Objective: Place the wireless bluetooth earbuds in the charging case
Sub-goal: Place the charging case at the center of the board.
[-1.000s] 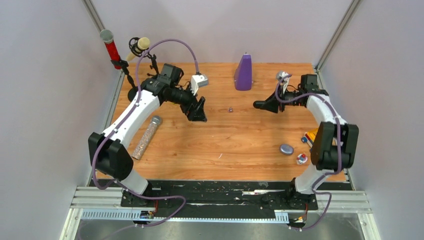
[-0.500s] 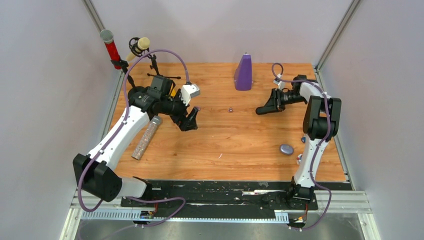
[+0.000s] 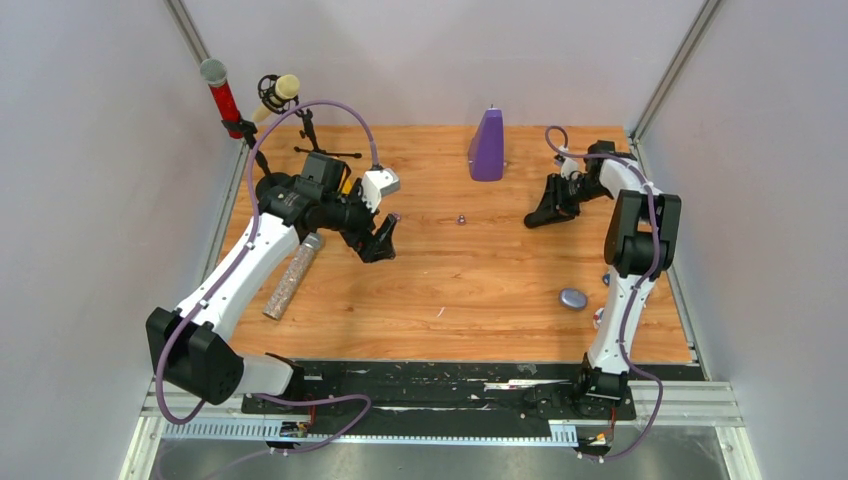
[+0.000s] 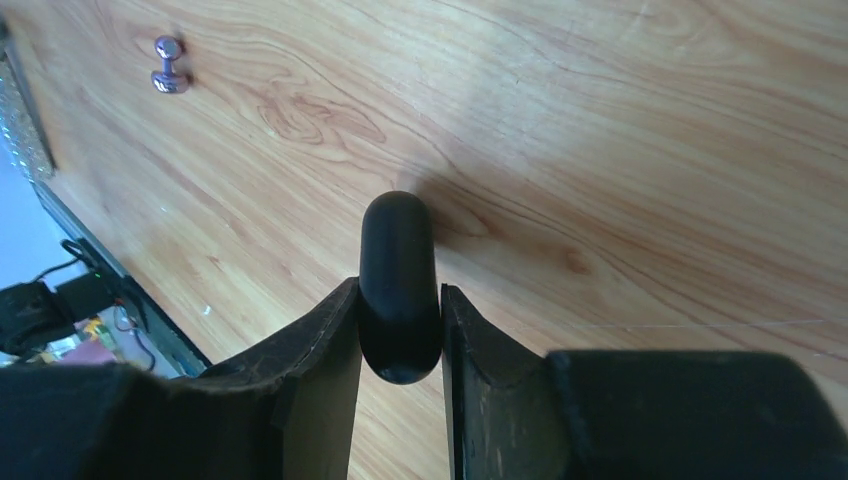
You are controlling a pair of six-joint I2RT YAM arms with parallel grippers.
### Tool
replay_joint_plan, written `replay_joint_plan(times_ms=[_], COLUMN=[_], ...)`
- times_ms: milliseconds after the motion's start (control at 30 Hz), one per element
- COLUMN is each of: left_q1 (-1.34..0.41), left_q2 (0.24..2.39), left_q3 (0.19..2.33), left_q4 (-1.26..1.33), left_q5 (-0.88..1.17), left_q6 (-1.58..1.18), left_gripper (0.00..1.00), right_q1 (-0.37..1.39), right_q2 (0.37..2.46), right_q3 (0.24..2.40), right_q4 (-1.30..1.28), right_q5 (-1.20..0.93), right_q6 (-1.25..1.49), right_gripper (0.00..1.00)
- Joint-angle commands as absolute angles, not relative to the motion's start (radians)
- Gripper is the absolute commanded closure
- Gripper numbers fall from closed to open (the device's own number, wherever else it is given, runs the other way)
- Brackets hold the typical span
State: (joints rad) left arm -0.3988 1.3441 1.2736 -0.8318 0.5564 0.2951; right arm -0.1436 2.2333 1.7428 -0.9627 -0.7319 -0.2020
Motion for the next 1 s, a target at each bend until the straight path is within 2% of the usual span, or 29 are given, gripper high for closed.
replay_joint_plan(times_ms=[0, 267, 367, 700, 833, 967], left_q1=[-0.400, -0.399, -0.399, -0.399, -0.399, -0.400], left_q2=[1.329, 1.317, 1.311, 1.298, 1.295, 1.291], left_q3=[1.271, 1.269, 1.267, 1.262, 1.262, 1.256], left_q4=[-0.806, -0.803, -0.800, -0.796, -0.796, -0.793], left_q5=[0.572, 0.578, 0.588, 0.590, 0.583, 0.579], left_q6=[0.286, 0.283, 0.284, 0.283, 0.283, 0.288], left_gripper=[0.00, 0.00, 0.00, 0.00, 0.00, 0.00], right_q1=[-0.129, -0.114, -0.114, -0.097, -0.090, -0.061], right_q2=[2.247, 2.252, 2.232, 2.073, 1.919, 1.723], right_q3=[1.791, 1.812, 1.814, 1.793, 1.675, 1.414], right_q4=[-0.952, -0.979, -0.979, -0.977, -0.977, -0.999], right_q5=[-0.630, -0.495, -0.445, -0.271, -0.293, -0.319], right_q6=[-0.150, -0.159, -0.165, -0.280, -0.412, -0.646], right_gripper=[0.66, 0.46, 0.35, 0.12, 0.10, 0.08])
